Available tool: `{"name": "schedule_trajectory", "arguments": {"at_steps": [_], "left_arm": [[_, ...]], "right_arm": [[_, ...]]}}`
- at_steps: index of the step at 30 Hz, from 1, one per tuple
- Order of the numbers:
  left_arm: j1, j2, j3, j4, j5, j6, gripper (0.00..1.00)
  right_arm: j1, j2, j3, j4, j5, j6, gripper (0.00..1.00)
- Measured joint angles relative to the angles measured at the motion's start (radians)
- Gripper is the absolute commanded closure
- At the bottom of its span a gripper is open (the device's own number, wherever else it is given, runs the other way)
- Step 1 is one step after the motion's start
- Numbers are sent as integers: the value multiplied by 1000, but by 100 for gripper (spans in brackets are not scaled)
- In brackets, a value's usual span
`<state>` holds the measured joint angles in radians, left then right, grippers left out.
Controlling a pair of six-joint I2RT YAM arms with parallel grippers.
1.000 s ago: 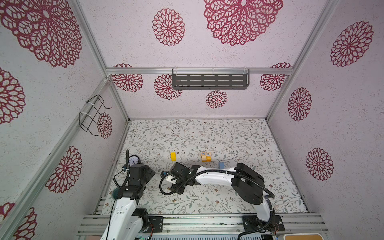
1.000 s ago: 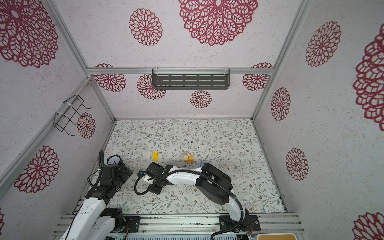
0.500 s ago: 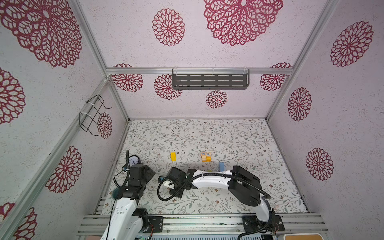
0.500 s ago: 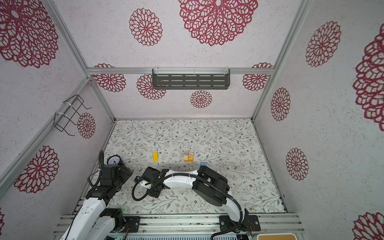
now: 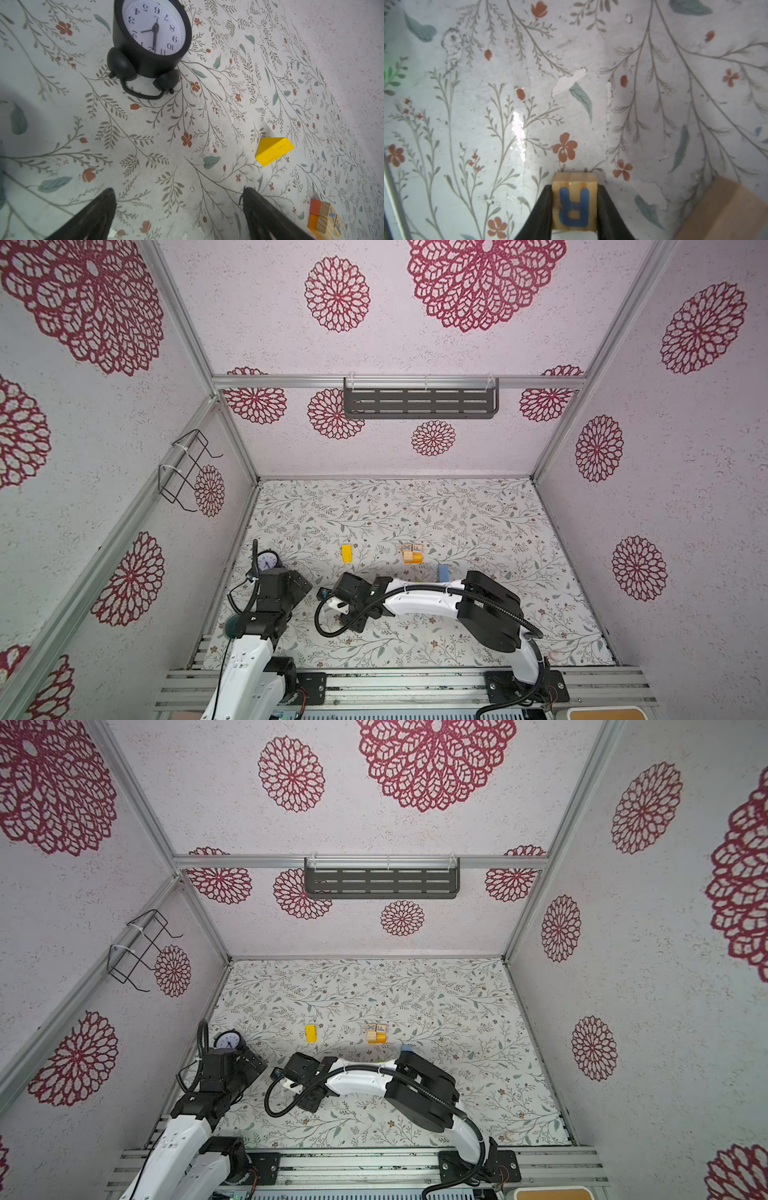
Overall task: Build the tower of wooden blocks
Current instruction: 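Lift the R cube with the right gripper and carry it to the stack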
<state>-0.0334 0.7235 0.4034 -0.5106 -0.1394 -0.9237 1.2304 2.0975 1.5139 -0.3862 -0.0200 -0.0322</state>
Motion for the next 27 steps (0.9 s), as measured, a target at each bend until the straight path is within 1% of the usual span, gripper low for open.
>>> {"name": "schedule_trajectory", "arguments": {"at_steps": [4,7,9,11,14,18,23,27], "left_arm": [[0,42,51,13,29,17,2],[-4,97,88,41,54,29,2],[-24,145,108,60,61,34,2],[-69,199,134,65,51,36,2],[-176,294,195,72,12,40,2],[-287,439,307,105,-27,42,2],[-372,626,443,142,-48,52,2],[-435,760,546,155,-53,64,2]], "right_arm": [[-38,-19,13,-24,18,50,85],[-102,-53,14,-45,27,106,84],[-153,-81,14,-63,47,152,83],[-205,-111,14,-85,70,205,82],[-281,-157,10,-117,104,285,82],[-367,-238,-54,-130,137,359,80],[-445,-329,-166,-136,146,412,80],[-500,-364,-230,-135,137,436,80]]}}
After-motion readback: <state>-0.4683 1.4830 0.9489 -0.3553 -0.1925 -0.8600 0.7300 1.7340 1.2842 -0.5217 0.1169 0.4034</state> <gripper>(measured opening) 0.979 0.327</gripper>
